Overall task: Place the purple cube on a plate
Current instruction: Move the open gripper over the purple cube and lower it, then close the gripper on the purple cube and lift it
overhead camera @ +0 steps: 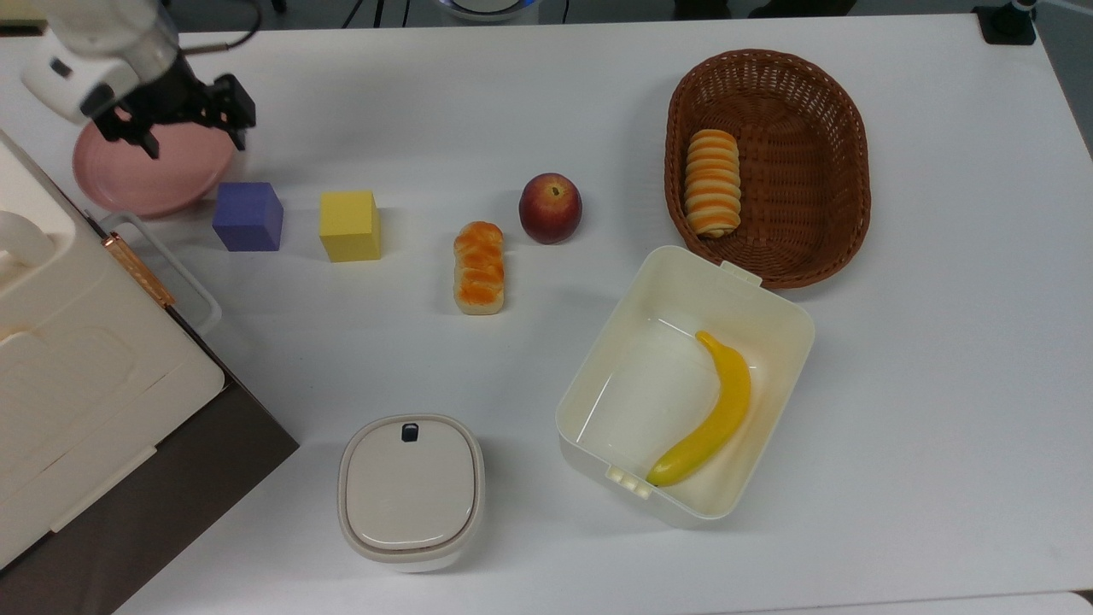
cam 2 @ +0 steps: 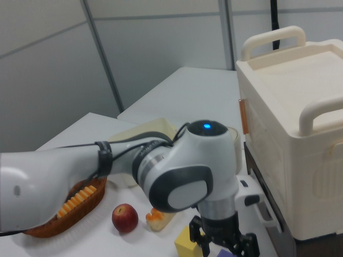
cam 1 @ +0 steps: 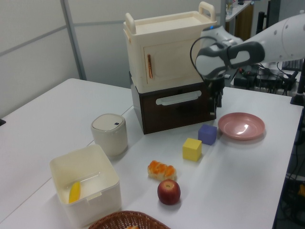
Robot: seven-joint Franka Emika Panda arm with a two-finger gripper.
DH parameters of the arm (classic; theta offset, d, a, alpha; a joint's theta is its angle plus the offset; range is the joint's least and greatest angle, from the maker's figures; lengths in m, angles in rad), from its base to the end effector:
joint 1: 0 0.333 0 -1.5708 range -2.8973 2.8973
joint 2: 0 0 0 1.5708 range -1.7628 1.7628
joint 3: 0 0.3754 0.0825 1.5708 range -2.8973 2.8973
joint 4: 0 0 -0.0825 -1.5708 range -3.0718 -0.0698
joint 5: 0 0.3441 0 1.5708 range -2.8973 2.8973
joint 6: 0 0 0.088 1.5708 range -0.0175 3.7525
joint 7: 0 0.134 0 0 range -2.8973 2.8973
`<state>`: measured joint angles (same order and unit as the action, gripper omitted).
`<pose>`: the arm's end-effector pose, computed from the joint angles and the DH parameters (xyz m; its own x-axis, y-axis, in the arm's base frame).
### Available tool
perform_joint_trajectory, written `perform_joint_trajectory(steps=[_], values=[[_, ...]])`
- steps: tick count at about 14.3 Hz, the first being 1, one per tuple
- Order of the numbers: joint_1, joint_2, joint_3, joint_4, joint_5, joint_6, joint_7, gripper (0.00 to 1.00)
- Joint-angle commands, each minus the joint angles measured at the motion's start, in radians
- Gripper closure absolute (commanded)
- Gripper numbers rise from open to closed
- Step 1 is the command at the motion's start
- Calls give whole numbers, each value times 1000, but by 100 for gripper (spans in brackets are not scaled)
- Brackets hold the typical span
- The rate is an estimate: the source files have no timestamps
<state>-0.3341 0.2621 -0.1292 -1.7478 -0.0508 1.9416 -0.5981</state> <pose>0.5395 -0.2669 0.4643 0.9828 0.1552 -0.1002 0.1587 -0.9869 0.0277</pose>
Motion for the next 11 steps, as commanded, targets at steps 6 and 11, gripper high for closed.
perform_joint_trajectory(steps=[6, 11], values=[[13, 103, 11, -15, 5, 80, 0, 0], [35, 112, 17, -13, 66, 94, 6, 0]])
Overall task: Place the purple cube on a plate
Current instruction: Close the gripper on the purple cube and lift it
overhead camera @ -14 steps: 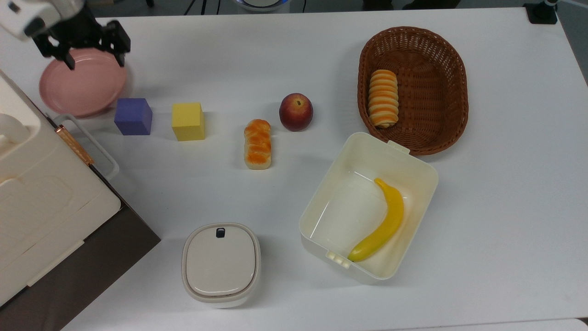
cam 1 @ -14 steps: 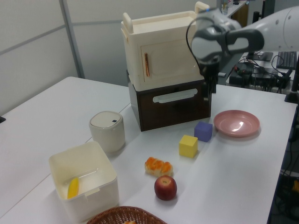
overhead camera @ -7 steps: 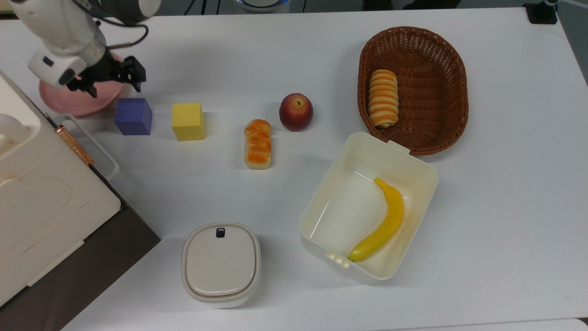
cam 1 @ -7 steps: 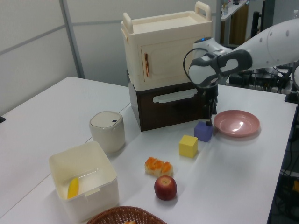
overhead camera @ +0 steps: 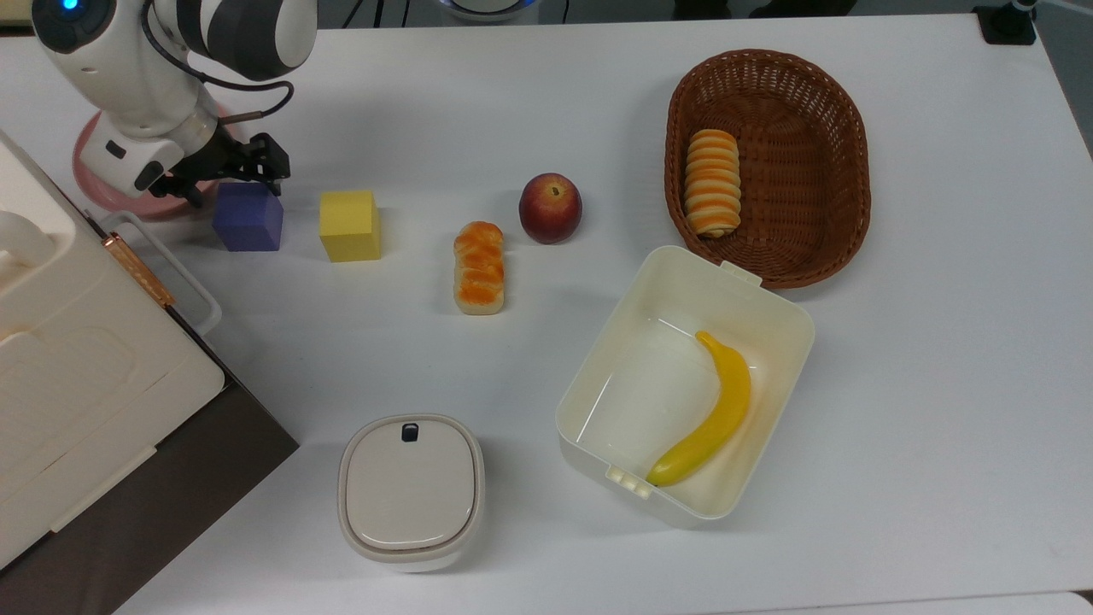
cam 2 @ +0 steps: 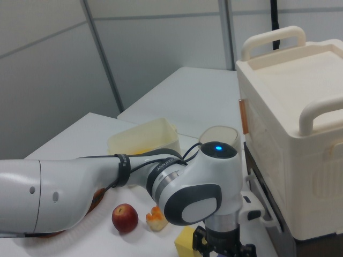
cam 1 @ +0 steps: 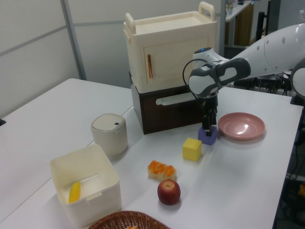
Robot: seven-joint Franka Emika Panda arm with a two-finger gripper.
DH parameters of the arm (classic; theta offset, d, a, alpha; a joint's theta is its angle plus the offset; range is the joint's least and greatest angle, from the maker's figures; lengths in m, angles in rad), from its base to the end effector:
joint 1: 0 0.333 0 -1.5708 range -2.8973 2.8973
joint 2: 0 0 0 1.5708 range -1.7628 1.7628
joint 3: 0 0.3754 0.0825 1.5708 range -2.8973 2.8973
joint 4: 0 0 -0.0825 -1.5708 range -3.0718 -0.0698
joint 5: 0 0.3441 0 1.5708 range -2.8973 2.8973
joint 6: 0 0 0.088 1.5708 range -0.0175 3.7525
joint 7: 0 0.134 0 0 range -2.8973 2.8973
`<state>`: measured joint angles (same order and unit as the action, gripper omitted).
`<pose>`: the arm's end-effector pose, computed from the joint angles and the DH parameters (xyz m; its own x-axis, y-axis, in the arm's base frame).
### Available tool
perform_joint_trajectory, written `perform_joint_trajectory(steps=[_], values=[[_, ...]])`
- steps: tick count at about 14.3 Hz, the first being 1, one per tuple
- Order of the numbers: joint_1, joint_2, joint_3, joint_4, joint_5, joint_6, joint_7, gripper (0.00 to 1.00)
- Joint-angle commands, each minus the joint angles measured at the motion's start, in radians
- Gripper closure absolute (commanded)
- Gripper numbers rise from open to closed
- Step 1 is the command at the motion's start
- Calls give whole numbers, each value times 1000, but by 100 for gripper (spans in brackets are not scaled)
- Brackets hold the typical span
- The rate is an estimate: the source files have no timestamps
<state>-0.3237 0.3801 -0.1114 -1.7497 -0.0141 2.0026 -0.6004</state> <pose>0.5662 -0.2563 0.3957 0.9752 0.1766 -0.1331 0.1746 -0.9843 -0.0267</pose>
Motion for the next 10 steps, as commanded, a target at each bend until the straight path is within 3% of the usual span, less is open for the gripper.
perform_joint_trajectory(steps=[1, 3, 7, 10], values=[[25, -4, -1, -16, 29, 65, 17, 0], [28, 14, -1, -17, 29, 109, 66, 2], [28, 14, -2, -17, 20, 110, 76, 35], [23, -3, -7, -19, 19, 99, 74, 46]])
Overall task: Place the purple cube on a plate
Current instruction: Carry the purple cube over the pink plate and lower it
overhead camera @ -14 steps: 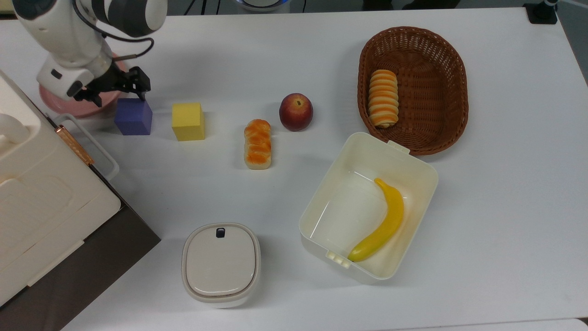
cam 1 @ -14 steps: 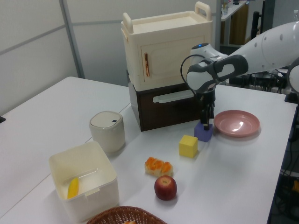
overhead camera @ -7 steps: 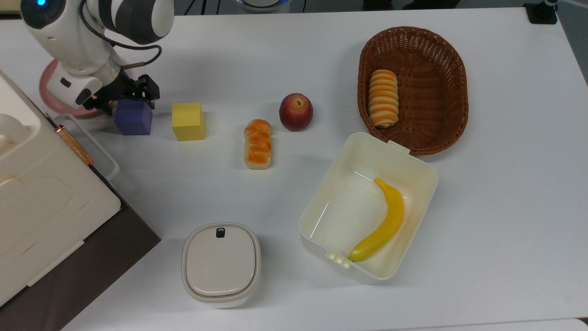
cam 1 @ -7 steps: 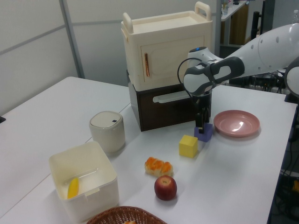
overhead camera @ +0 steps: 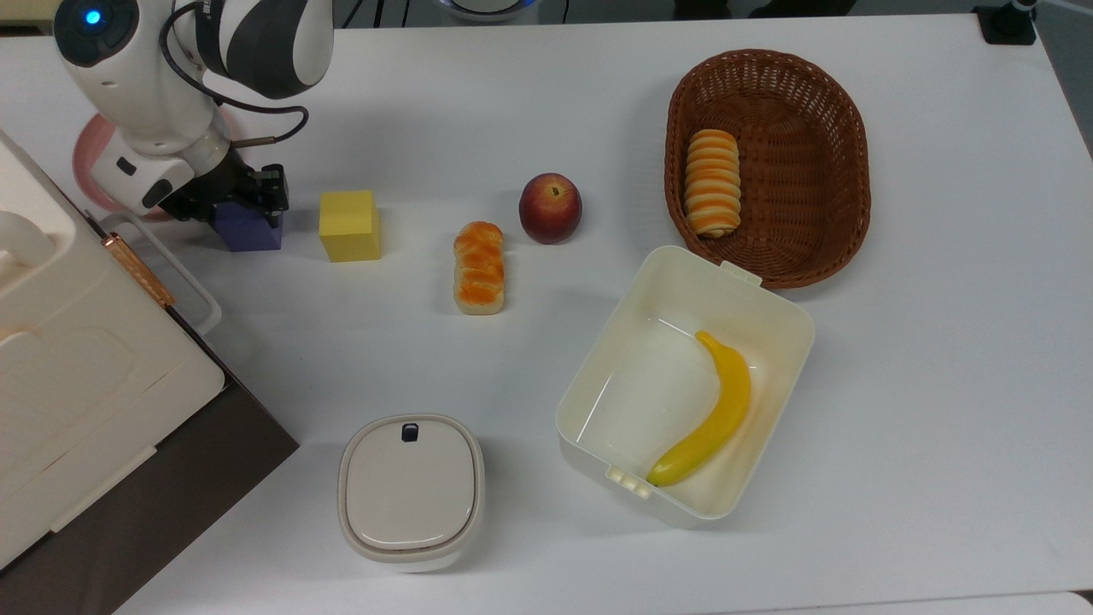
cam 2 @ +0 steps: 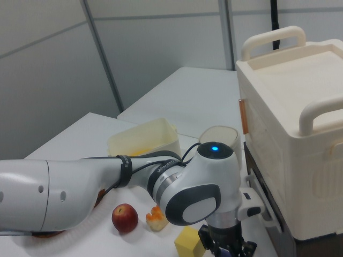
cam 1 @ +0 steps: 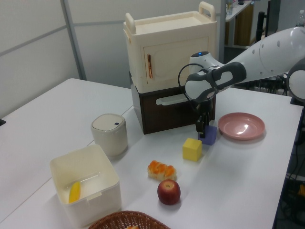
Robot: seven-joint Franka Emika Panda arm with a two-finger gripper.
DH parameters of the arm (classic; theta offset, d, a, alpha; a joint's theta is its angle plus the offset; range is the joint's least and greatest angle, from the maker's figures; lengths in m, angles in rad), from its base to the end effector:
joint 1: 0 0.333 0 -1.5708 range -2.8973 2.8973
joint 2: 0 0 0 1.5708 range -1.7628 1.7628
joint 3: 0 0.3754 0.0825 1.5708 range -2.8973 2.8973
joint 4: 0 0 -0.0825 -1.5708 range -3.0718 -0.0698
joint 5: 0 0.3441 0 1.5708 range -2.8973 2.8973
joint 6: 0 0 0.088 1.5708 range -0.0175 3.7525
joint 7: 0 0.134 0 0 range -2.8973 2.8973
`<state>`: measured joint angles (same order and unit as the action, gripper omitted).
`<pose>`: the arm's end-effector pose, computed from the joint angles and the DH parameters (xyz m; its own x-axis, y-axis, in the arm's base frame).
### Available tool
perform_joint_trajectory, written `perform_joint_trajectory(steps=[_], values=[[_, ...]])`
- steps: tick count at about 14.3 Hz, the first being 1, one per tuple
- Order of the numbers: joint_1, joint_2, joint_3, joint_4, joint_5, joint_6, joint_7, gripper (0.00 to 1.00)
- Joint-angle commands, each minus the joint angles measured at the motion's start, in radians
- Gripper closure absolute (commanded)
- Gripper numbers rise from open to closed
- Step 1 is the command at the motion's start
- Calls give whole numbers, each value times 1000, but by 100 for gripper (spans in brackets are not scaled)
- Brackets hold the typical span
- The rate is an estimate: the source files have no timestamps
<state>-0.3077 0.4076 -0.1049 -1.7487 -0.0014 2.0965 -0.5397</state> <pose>0.5862 -0.2484 0.3858 0.9884 0.1342 -0.0715 0.1350 -0.9908 0.0069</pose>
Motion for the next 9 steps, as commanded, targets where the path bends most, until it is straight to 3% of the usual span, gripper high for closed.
perform_joint_trajectory(steps=[1, 9], values=[[6, -52, -19, -17, 5, -27, 12, 47], [-122, -130, -22, -12, 0, -133, -109, 46]])
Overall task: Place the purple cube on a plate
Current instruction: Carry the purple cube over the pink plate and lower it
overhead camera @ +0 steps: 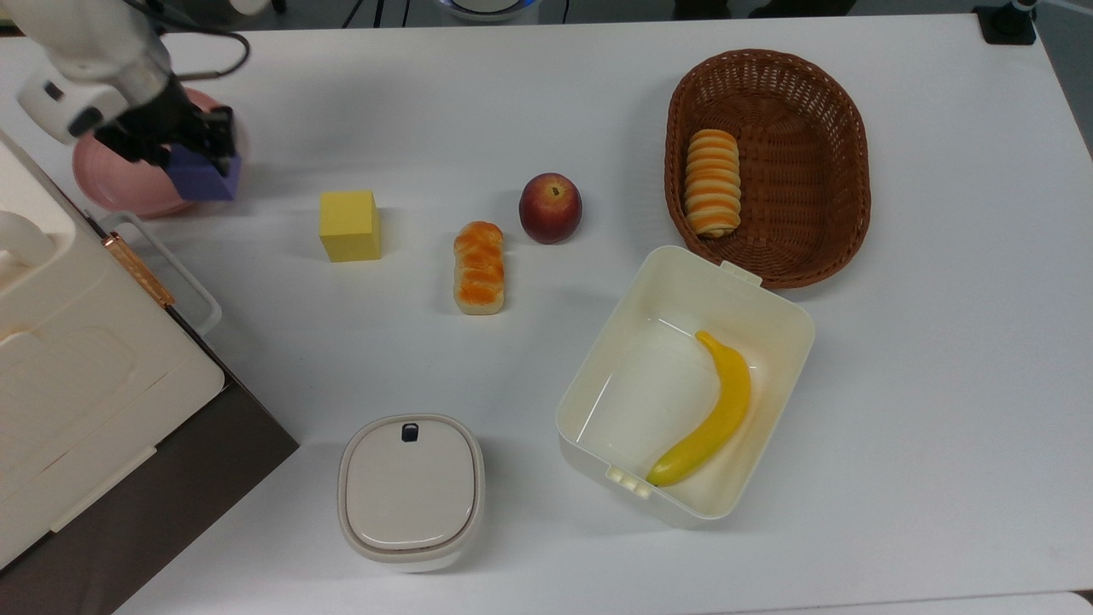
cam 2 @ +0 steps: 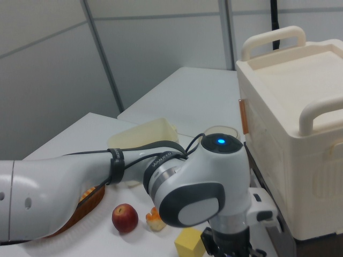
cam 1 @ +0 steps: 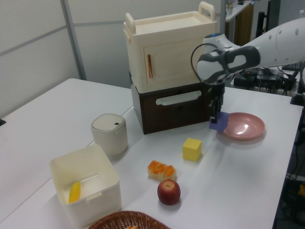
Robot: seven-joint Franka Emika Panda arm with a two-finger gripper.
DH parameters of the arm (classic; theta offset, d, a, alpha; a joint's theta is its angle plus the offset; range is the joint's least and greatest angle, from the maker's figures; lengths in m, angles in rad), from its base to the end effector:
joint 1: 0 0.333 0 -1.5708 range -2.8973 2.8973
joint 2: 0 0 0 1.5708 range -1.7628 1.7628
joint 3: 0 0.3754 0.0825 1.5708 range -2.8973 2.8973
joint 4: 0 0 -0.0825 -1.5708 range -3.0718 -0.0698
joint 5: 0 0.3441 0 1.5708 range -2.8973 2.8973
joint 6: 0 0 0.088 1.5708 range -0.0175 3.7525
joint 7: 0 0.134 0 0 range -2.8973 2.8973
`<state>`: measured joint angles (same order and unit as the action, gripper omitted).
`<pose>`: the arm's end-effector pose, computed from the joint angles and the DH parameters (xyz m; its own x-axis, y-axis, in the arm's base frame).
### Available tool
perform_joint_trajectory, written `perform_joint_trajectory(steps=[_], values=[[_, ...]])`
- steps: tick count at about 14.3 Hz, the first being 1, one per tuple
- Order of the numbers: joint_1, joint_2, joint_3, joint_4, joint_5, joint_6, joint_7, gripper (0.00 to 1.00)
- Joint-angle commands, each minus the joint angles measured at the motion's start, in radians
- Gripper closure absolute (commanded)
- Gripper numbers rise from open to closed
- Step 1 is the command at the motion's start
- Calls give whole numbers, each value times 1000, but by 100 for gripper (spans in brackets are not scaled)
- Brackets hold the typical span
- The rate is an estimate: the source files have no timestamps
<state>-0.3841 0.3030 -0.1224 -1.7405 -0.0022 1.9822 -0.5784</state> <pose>0.5405 -0.2915 0.4456 0.9945 0.0770 -0.0705 0.0772 -0.9970 -0.0002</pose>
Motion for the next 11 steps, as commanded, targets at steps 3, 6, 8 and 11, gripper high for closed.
perform_joint_trajectory(steps=[3, 6, 8, 11], values=[[-117, -18, -5, -19, -5, 0, -130, 43], [-156, -19, -5, -19, -12, 12, -164, 36], [-168, -19, -6, -8, -12, 12, -164, 0], [-168, -27, -6, -2, -12, 0, -153, 0]])
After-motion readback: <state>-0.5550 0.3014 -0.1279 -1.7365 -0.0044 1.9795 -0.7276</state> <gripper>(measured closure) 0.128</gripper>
